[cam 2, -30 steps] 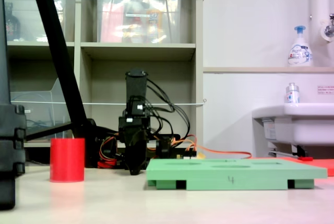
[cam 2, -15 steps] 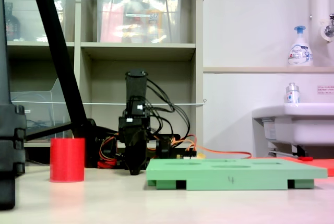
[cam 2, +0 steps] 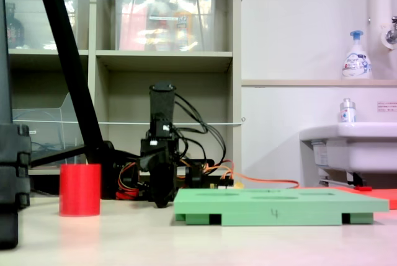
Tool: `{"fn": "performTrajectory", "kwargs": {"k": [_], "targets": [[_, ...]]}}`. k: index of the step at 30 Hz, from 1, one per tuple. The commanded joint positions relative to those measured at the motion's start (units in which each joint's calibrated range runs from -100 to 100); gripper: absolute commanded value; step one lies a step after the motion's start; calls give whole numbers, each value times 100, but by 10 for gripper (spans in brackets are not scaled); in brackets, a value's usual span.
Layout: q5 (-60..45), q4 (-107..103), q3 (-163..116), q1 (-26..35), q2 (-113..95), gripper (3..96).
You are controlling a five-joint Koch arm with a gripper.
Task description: Put the cylinder block into the corresponding hole
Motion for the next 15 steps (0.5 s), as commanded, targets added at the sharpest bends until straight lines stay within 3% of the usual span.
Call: {"fn": "performTrajectory", "kwargs": {"k": [1,8,15], "targets": [[796,1812,-98,0,-55,540],[2921,4836,-98,-68,-55,540],[3756,4249,-98,-547,-55,551]]}}
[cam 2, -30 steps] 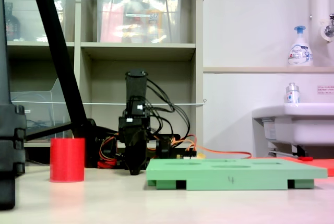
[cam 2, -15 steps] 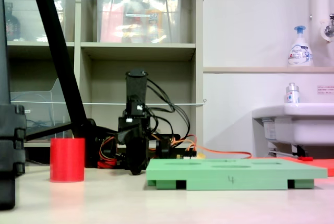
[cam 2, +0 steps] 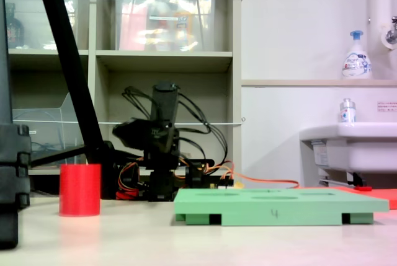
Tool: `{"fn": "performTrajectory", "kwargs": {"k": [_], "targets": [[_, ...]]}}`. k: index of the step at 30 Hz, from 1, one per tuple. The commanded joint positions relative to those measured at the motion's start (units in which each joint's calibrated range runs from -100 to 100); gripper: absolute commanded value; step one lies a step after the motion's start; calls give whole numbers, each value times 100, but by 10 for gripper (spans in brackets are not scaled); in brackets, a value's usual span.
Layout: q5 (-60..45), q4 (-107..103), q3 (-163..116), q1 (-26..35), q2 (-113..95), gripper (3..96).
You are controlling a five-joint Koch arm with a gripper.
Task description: Put the cylinder block into the corresponding hole
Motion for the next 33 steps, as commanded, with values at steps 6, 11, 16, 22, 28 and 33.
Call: {"fn": "performTrajectory", "kwargs": {"k": [6,11,16,22,28,33], "targets": [[733,-898,-98,-405,-55,552],[654,-898,-98,-606,-55,595],[484,797,-98,-654,699,826],[484,4562,-98,-786,6691,956],[493,4562,700,-962,8367,956],[513,4562,1587,-1011,9219,956]]}}
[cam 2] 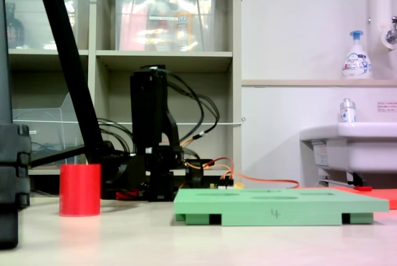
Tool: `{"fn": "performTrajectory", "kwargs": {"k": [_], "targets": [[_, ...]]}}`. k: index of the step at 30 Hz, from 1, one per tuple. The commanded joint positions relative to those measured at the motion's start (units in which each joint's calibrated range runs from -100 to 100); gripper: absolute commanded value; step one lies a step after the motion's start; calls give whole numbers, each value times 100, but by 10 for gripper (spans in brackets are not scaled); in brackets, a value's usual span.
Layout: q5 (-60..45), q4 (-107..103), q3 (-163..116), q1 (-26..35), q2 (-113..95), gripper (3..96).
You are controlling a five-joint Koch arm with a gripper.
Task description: Put the cylinder block into the corresponding hole
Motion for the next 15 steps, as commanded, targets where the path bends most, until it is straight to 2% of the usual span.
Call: {"fn": "performTrajectory", "kwargs": {"k": [1,11,15], "targets": [[29,587,591,-24,536,956],[68,587,2346,73,1486,955],[68,433,2835,54,1668,914]]}}
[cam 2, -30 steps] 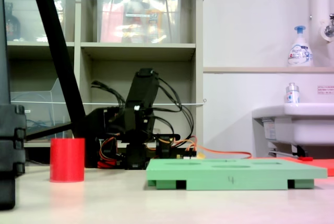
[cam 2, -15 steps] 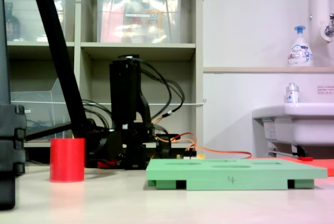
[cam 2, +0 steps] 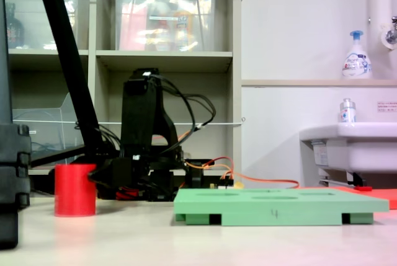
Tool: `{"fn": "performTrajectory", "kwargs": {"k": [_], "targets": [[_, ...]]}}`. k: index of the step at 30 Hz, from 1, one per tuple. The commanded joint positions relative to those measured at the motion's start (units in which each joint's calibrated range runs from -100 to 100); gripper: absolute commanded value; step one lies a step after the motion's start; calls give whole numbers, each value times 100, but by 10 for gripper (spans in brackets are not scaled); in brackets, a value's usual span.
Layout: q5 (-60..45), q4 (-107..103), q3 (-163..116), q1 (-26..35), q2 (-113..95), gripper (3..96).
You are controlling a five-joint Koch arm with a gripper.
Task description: Put the cylinder block into the corresponding hole
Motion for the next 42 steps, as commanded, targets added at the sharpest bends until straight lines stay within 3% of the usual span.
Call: {"fn": "performTrajectory", "kwargs": {"k": [1,14,15,17,18,32,37,42], "targets": [[34,404,436,-34,179,898],[34,337,935,-63,961,860],[34,347,935,-63,989,781],[34,347,945,-54,989,436],[34,347,945,-54,975,419],[59,106,1004,107,39,416],[59,-2610,1991,342,-2922,415],[68,-4921,4195,742,-3941,415]]}}
